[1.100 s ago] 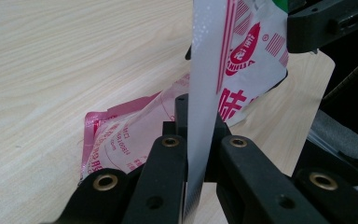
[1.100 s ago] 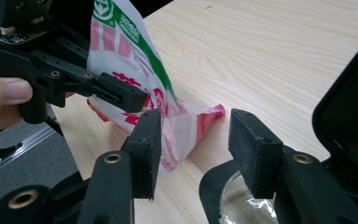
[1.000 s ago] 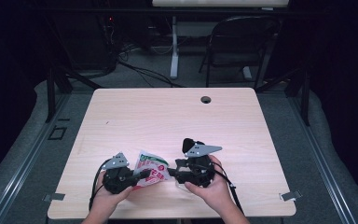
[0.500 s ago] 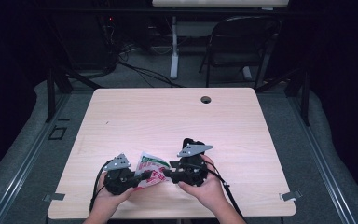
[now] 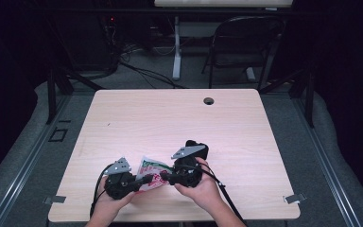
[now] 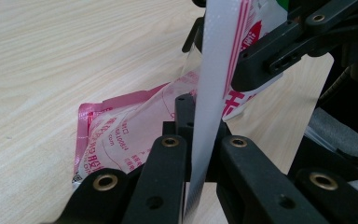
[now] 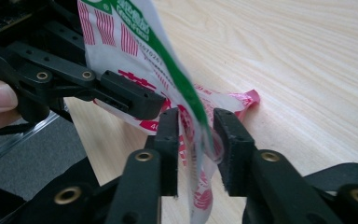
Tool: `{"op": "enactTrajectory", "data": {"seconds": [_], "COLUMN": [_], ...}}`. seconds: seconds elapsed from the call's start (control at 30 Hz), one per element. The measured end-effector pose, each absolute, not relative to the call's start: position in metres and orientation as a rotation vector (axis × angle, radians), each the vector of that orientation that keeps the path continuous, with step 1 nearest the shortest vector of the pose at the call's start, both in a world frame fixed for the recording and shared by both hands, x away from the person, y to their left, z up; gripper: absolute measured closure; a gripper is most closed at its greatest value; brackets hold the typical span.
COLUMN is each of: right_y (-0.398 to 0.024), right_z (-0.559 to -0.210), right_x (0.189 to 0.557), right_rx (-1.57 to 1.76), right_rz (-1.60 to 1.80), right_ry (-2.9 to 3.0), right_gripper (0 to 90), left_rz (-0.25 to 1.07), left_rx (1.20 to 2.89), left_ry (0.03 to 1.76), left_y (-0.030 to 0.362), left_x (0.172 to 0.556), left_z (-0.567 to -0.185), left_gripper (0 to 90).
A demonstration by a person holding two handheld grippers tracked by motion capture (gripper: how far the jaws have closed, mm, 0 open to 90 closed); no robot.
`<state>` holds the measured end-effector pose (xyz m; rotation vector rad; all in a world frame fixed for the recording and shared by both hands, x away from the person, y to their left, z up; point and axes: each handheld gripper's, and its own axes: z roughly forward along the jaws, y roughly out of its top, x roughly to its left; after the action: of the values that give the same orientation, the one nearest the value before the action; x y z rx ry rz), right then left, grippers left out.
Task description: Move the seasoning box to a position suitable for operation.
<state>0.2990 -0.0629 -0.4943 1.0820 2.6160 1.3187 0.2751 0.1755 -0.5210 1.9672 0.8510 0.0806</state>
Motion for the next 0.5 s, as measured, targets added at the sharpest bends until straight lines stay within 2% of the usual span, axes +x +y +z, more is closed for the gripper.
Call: {"op": "enactTrajectory", "data": {"seconds": [0.17, 0.5], "right_y": [-0.0588, -0.0580], "right_z": [-0.4945, -0.4946], "right_x": [0.3001, 0.3003], "right_rx": [1.047, 0.997], "right_rz": [1.300, 1.297], "right_ry": [2.682, 2.719], "right_gripper": [87.7, 90.0], "left_rz": [0.078, 0.092], "left_rx": [1.961, 1.950], "left_ry": [0.861, 0.868], "left_y": [0.1777, 0.1835], "left_x": [0.2737, 0.2699], "left_z": [-0.5229, -0.5242], "left_gripper": [88.3, 83.0]}}
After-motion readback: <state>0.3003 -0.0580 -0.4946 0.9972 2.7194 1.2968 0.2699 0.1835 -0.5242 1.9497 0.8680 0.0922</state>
